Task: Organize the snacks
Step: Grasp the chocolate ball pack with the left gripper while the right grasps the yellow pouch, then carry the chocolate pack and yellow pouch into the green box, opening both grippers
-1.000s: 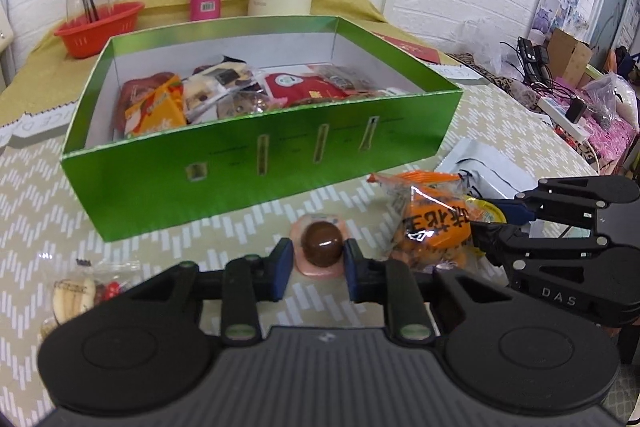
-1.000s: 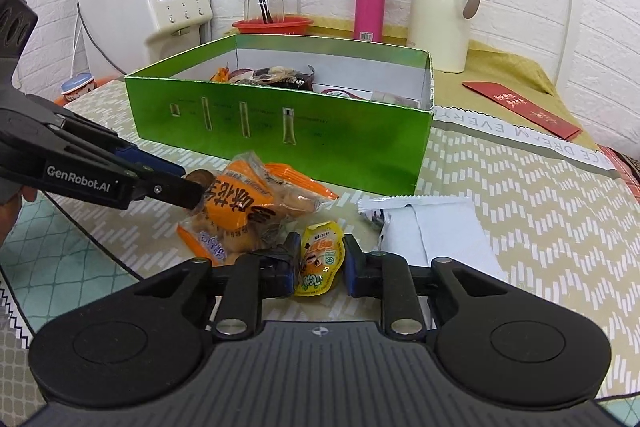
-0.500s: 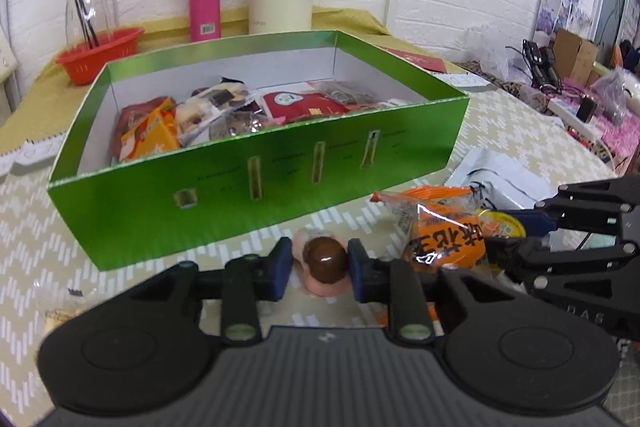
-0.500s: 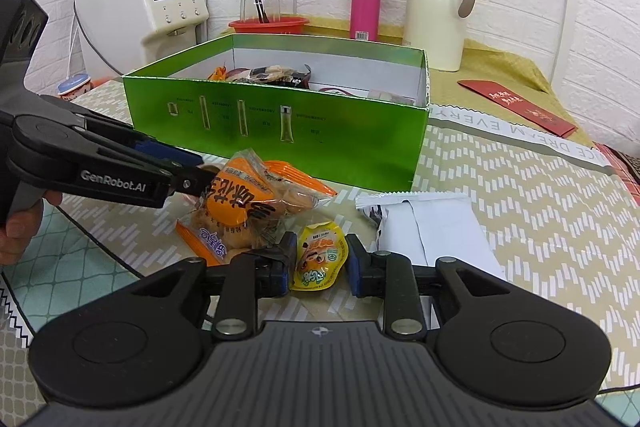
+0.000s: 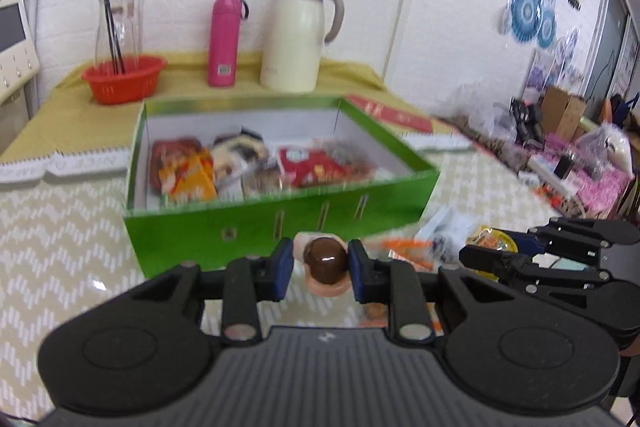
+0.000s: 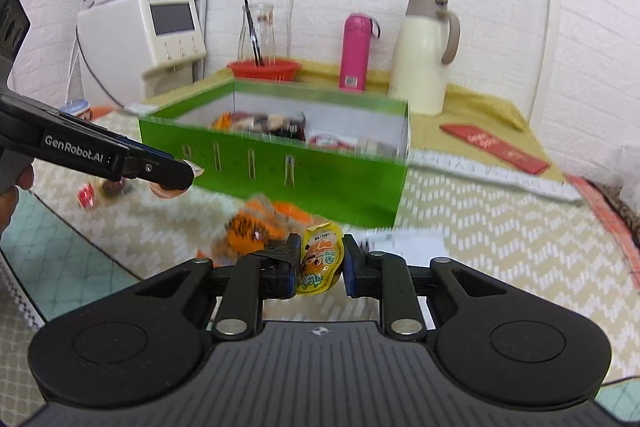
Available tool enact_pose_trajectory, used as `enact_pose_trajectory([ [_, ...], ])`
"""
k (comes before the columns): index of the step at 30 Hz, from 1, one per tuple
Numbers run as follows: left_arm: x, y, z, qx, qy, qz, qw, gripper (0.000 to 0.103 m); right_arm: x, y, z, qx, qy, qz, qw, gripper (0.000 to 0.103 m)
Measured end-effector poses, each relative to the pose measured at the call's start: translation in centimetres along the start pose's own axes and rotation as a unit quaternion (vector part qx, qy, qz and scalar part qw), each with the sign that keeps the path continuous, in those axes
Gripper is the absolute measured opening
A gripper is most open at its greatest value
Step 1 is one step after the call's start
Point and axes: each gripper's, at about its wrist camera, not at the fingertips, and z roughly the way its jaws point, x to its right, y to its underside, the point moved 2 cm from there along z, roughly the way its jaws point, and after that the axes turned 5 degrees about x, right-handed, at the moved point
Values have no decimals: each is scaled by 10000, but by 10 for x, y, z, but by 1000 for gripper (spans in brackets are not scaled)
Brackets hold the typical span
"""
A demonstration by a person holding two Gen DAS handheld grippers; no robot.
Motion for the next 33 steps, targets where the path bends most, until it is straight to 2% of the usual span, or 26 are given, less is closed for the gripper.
enact_pose_trajectory([
  [5,-1,-38,-5,315,-10,-128,9994,24,5,-37,-2,401,-48,42,9992,38],
  [10,-4,-59,16,244,-199,-158,9994,24,9,-59,18,507,-19,118,9986,38],
  [17,-18,-64,55,-34,-197,-421,9989,24,23,-58,66,258,-86,645,9975,38],
  [25,-25,-57,84,-275,-204,-429,9985,25,26,-49,100,121,-189,767,9968,39],
  [26,-25,-57,86,-256,-202,-397,9987,25,26,-48,103,138,-214,751,9968,40],
  [27,-24,-57,86,-203,-216,-340,9990,27,25,-47,106,137,-221,697,9972,46],
  [28,-24,-56,85,-96,-280,-277,9992,37,24,-46,107,129,-229,611,9978,67],
  [29,-23,-56,83,24,-375,-221,9990,74,22,-45,107,130,-231,530,9982,83],
  [30,-23,-55,80,192,-505,-199,9983,89,21,-43,107,183,-202,449,9986,103],
  [32,-23,-54,73,570,-659,-146,9961,89,19,-40,103,328,-163,306,9989,103],
  [33,-23,-55,72,587,-617,-103,9963,89,19,-40,103,341,-146,266,9990,103],
])
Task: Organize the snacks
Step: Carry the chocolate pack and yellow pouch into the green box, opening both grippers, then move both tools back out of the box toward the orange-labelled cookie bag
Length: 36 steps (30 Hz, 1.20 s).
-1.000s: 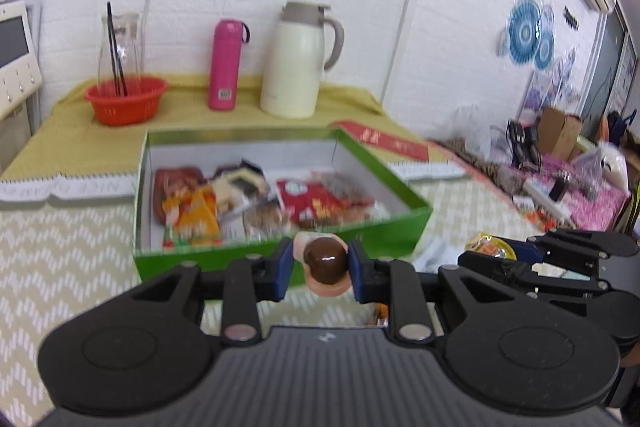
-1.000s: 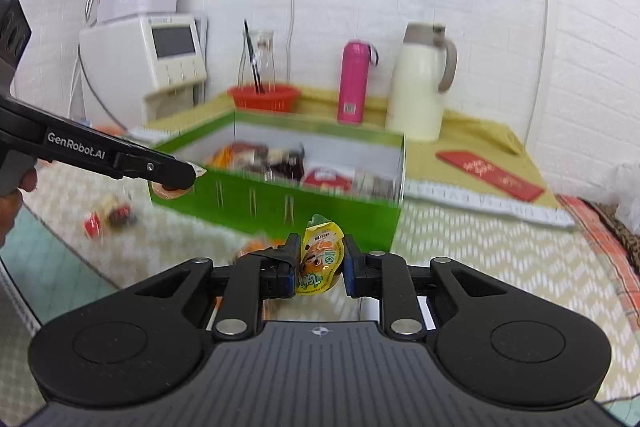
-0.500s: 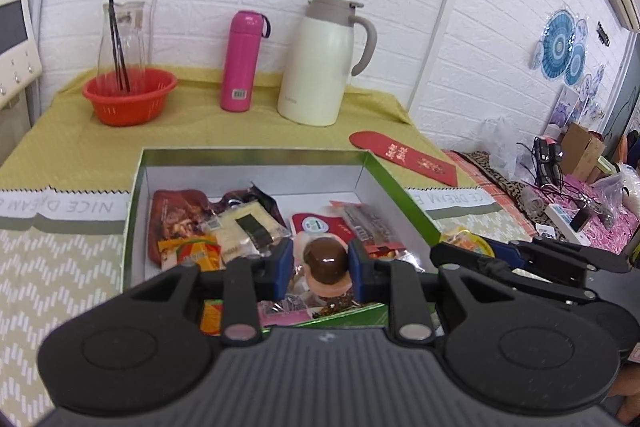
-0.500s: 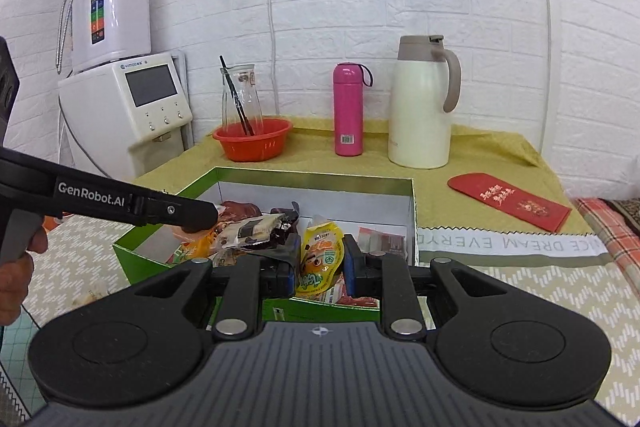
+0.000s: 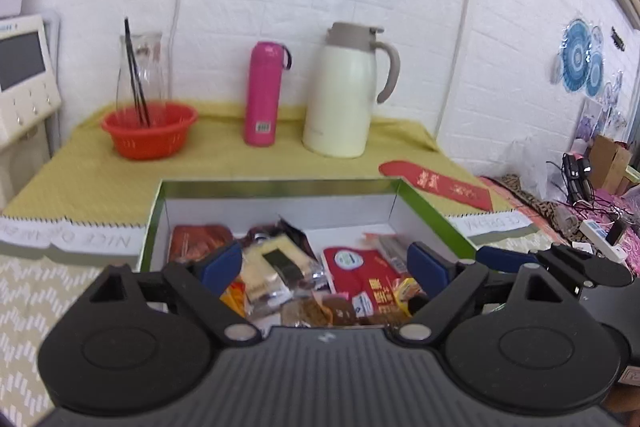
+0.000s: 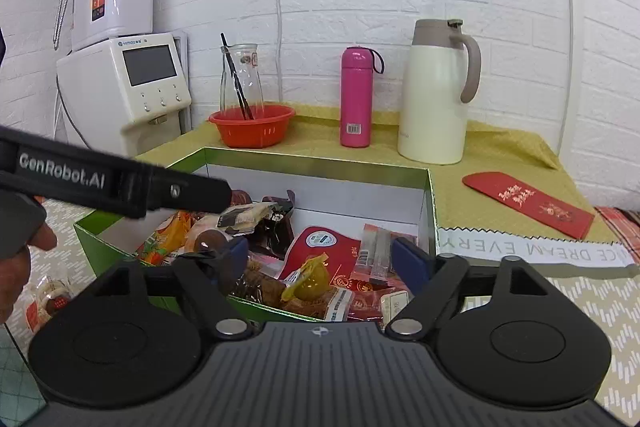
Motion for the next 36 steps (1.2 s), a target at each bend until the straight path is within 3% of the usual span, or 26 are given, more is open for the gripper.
enact_pose_trajectory([
  [11,-1,0,-13,-120,-24,-123,9999,91,-2,-3,-11,-129,-58,244,9996,103],
  [25,6,6,-69,-176,-154,-128,9996,91,-33,-7,-65,-130,-86,-220,9996,103],
  [30,6,21,-97,-295,-217,-210,9991,91,-42,3,-91,-301,-29,-255,9992,103],
  [36,-7,61,-133,-348,-247,-690,9967,91,-56,38,-119,-624,-43,-17,9980,103],
])
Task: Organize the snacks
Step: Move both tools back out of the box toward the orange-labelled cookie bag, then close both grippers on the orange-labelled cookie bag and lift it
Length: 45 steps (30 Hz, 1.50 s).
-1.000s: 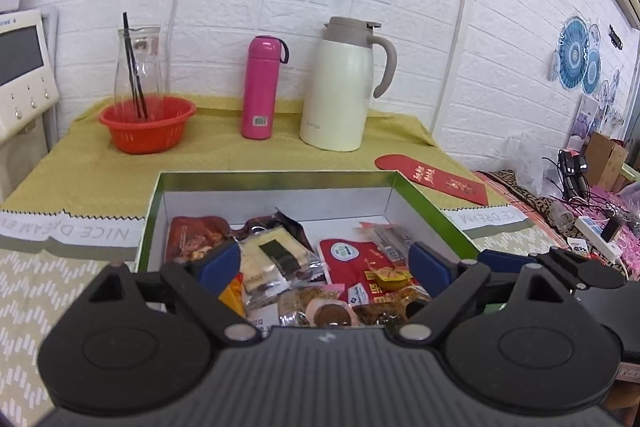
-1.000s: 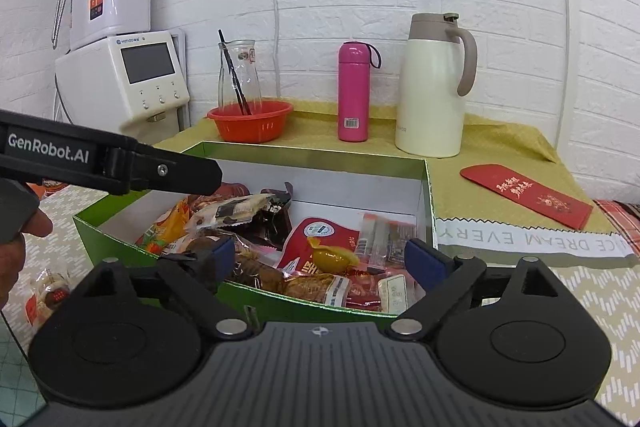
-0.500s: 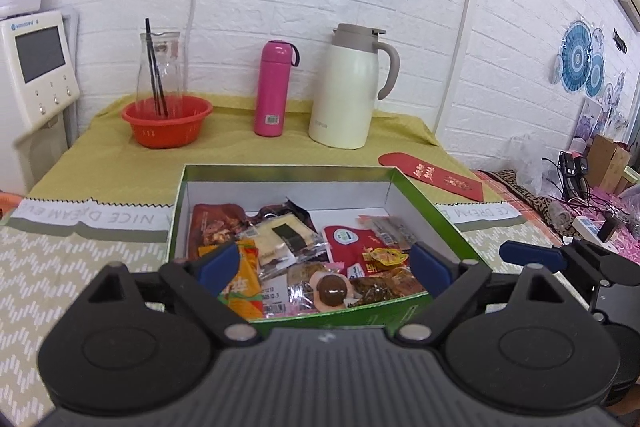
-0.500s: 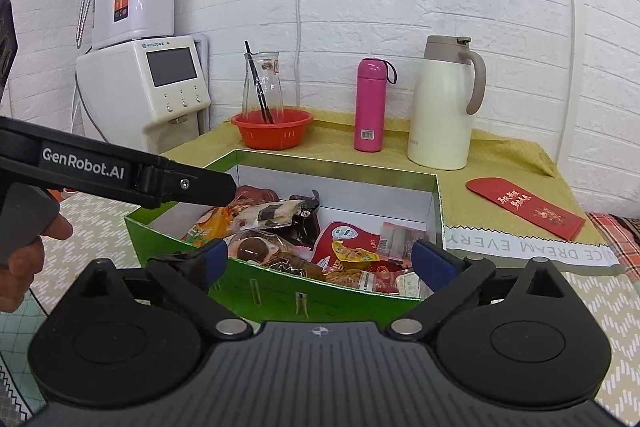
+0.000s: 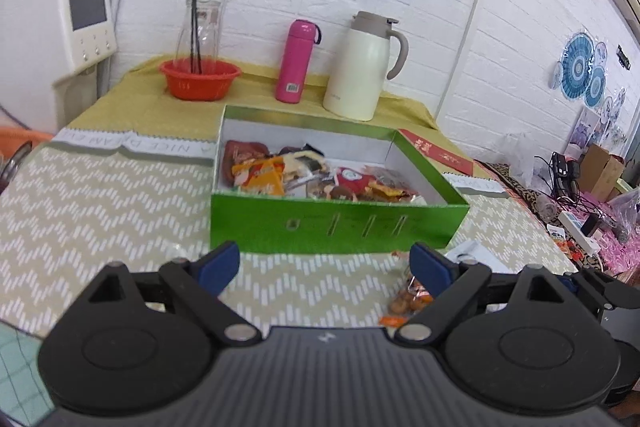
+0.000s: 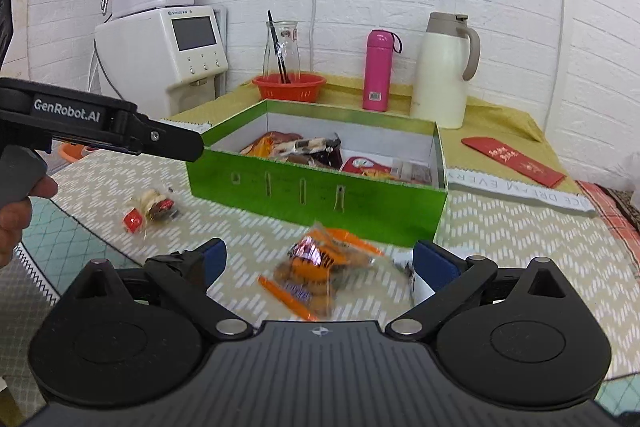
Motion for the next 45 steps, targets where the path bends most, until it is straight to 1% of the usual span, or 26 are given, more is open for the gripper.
enact_pose_trajectory([
  [3,-10,26,-11,-120,-115,-237,9996,91,-3,13,4,-142,-55,347,9993,103],
  [5,-16,41,-17,-209,-141,-343,9991,91,-3,15,12,-250,-90,593,9979,103],
  [7,-22,51,-23,-258,-198,-382,9987,91,-3,13,22,-316,21,791,9964,103],
  [10,-31,59,-28,-284,-309,-419,9982,91,-6,9,39,-346,59,971,9947,103],
  [14,-42,60,-30,-319,-312,-548,9975,91,-10,10,63,-527,235,990,9934,103],
  [15,-44,60,-30,-323,-304,-573,9974,91,-9,10,68,-572,289,1013,9928,99],
  [16,-45,60,-29,-327,-298,-584,9973,91,-9,11,68,-542,294,1022,9929,97],
  [17,-46,60,-29,-331,-294,-583,9973,91,-10,11,68,-535,247,990,9933,96],
  [18,-47,60,-29,-333,-274,-583,9974,91,-13,11,65,-556,92,875,9946,91],
  [19,-46,61,-29,-340,-232,-589,9974,91,-17,12,61,-560,-114,748,9956,86],
  [21,-45,60,-27,-367,-101,-617,9974,91,-25,14,53,-657,-616,589,9942,85],
  [22,-43,59,-26,-382,-3,-618,9974,91,-30,16,47,-661,-742,452,9940,85],
  [24,-36,56,-21,-430,175,-558,9974,91,-37,22,33,-615,-817,287,9943,86],
  [26,-25,52,-14,-513,353,-418,9972,91,-37,27,23,-582,-903,421,9933,88],
  [27,-18,50,-9,-579,451,-321,9968,91,-35,29,20,-562,-899,514,9930,91],
  [30,4,46,4,-726,750,-73,9945,91,-34,33,13,-521,-822,625,9933,94],
  [32,16,46,13,-821,930,-3,9923,91,-34,35,10,-521,-778,682,9933,97],
  [34,23,48,24,-978,1011,-30,9900,91,-36,36,9,-512,-760,669,9935,102],
  [36,28,50,33,-1114,1083,-68,9878,91,-37,36,7,-497,-721,636,9941,102],
  [40,35,54,37,-1184,1144,4,9864,91,-36,37,7,-498,-684,622,9945,102],
  [41,35,55,37,-1198,1161,1,9860,90,-36,37,7,-493,-696,654,9942,102],
  [43,35,55,37,-1242,1190,-17,9851,84,-35,37,7,-466,-714,720,9938,101],
  [44,34,55,38,-1286,1201,-36,9844,71,-35,37,8,-462,-724,735,9936,101],
  [45,34,55,39,-1327,1199,-57,9838,65,-36,36,8,-461,-713,735,9937,101],
])
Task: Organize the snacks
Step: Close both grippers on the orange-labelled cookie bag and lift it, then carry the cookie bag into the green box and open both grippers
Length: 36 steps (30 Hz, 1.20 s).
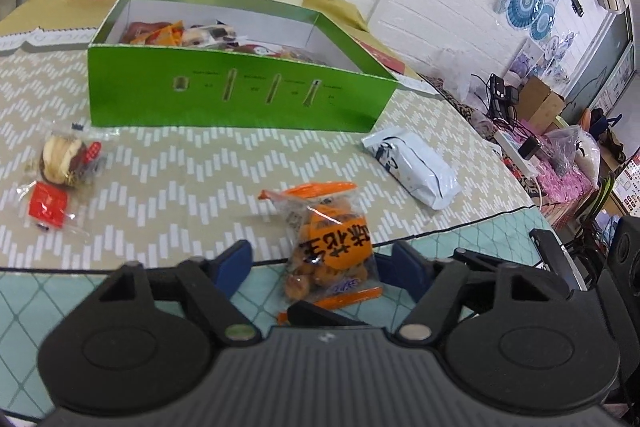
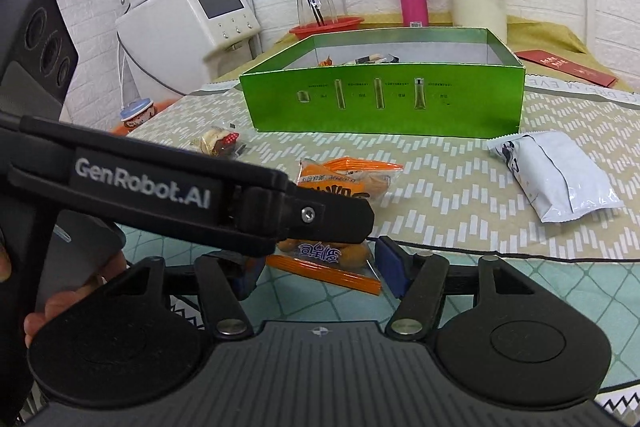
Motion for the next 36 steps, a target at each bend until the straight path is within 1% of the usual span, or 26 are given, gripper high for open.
enact_pose_trajectory([
  [7,-3,1,7,-65,2,-60,10000,64,0,-1,2,-6,44,21,10000,100],
  [8,-2,1,8,-60,7,-15,10000,58,0,-1,2,-6,76,5,10000,96],
  [9,-2,1,8,-65,54,1,10000,49,0,-1,2,-9,100,-29,9999,80],
  [10,-2,1,8,-44,35,3,10000,49,0,-2,3,-8,184,-59,9998,66],
  [11,-2,1,8,-37,27,-2,10000,48,2,-2,3,-10,178,-18,9998,66],
  [13,-2,1,5,19,-7,-12,10000,46,6,-4,2,19,142,143,9998,57],
  [15,0,-1,2,100,-7,14,9999,45,8,-7,0,88,111,198,9997,53],
  [20,5,-22,-9,374,32,90,9993,45,5,-25,-4,355,100,-33,9993,52],
  [27,8,-60,-11,697,53,160,9974,45,10,-58,0,729,98,-183,9971,52],
  [32,9,-89,-5,924,81,150,9956,45,20,-80,6,1050,132,-188,9942,49],
  [36,8,-110,10,998,76,180,9948,45,31,-95,16,1201,226,-197,9923,49],
])
